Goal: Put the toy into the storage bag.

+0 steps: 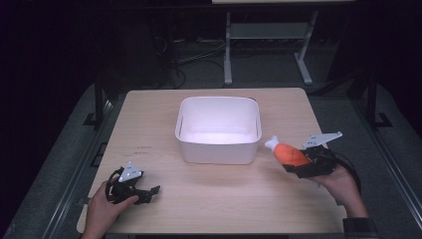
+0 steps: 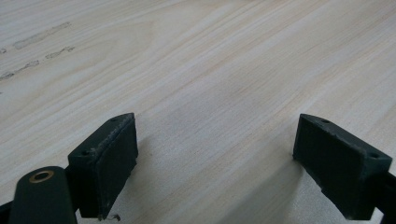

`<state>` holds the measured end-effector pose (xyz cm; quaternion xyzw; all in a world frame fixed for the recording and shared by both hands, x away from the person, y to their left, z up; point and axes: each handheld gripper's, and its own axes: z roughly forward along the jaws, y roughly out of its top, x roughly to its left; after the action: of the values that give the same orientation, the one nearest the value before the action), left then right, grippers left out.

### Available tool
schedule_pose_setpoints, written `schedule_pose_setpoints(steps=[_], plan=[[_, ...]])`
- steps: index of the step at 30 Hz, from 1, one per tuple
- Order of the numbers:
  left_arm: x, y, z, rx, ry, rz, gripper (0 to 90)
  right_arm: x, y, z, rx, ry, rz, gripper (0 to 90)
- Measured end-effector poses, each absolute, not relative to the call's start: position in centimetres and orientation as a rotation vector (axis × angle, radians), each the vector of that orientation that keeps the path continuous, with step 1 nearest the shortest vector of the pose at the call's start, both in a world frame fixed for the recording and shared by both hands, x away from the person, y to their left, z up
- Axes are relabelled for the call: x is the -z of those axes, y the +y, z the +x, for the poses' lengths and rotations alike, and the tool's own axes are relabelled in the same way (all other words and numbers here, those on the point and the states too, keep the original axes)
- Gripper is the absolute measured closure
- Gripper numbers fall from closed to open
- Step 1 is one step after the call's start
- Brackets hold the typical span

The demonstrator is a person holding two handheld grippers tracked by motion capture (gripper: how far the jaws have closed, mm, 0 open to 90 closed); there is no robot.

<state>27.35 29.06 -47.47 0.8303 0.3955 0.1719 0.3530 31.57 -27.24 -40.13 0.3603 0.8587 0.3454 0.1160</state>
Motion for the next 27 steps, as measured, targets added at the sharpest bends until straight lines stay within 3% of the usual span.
schedule_pose_setpoints(steps=[27], plan=[[47.5,29.1,27.4,-0.446,1.022,2.147,13.1,35.0,-26.8,34.0,-1.112,2.487,0.958,29.5]])
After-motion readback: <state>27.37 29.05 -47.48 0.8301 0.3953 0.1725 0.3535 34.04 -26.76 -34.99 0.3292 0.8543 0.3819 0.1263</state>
